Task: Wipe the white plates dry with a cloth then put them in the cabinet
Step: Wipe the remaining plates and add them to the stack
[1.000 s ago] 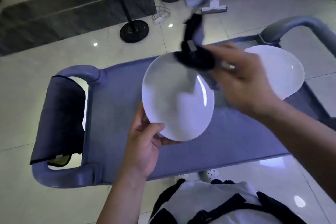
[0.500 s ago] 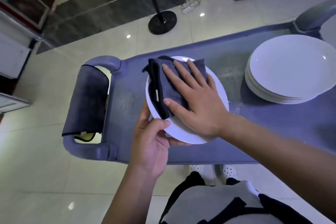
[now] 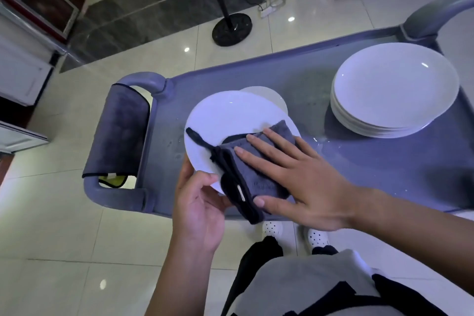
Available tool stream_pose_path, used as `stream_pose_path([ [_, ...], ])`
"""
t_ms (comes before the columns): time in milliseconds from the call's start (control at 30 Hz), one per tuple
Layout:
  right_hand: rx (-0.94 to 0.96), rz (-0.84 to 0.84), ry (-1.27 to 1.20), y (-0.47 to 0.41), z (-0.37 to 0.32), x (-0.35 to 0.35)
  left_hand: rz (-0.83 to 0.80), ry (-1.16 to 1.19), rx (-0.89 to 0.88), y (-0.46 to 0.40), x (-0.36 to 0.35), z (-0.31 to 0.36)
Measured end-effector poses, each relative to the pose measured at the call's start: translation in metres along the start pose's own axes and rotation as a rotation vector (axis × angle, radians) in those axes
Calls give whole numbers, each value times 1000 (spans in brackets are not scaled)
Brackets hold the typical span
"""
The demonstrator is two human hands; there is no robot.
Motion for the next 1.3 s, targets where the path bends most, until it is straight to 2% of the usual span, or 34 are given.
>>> stream_pose_path([
  [133,113,-152,114,19,9,5,-3,10,-19,4,-5,-8],
  [200,122,-171,212,25,17,6,-14,6,-7,4,-7,-16],
  [267,102,-125,234,29,24,9,-11,33,7,3,-8,-21],
  [400,116,73,152,41,33,34,-7,114,35,-4,-7,-25],
  [567,25,109,-89,70,53,68,-84,85,-45,-15,-9,-13],
  [633,8,-8,-104,76,58,89,-124,46,-63,-14,-11,-10],
  [800,69,-477,-130,61,37,129,-213,-66,7,-9,-16,-20],
  [867,111,-519,-54,40,28,143,-255,-39,53,-5,-21,-25],
  [933,97,-431,46,12,25,158,-305,12,101,1,-28,-29],
  [967,72,-317,108,-4,24,166,-322,18,115,4,-32,-30],
  [1067,-29,256,382,-32,20,189,-330,9,108,12,-35,-26],
  [1133,48,482,431,-27,8,176,-308,60,94,13,-30,-19],
  [1200,145,488,461,-15,3,145,-284,96,73,15,-24,-11],
  [1300,201,355,584,1,-4,92,-278,142,73,20,-20,-8],
])
Point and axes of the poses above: each hand's wrist, its own y-axis away from the middle knuckle, its own x-axis out of the back of the hand, z = x × y, the point moved 7 cm from there along -y, towards the middle knuckle, and after that the axes turned 15 degrees about y, right-handed, at the moved point
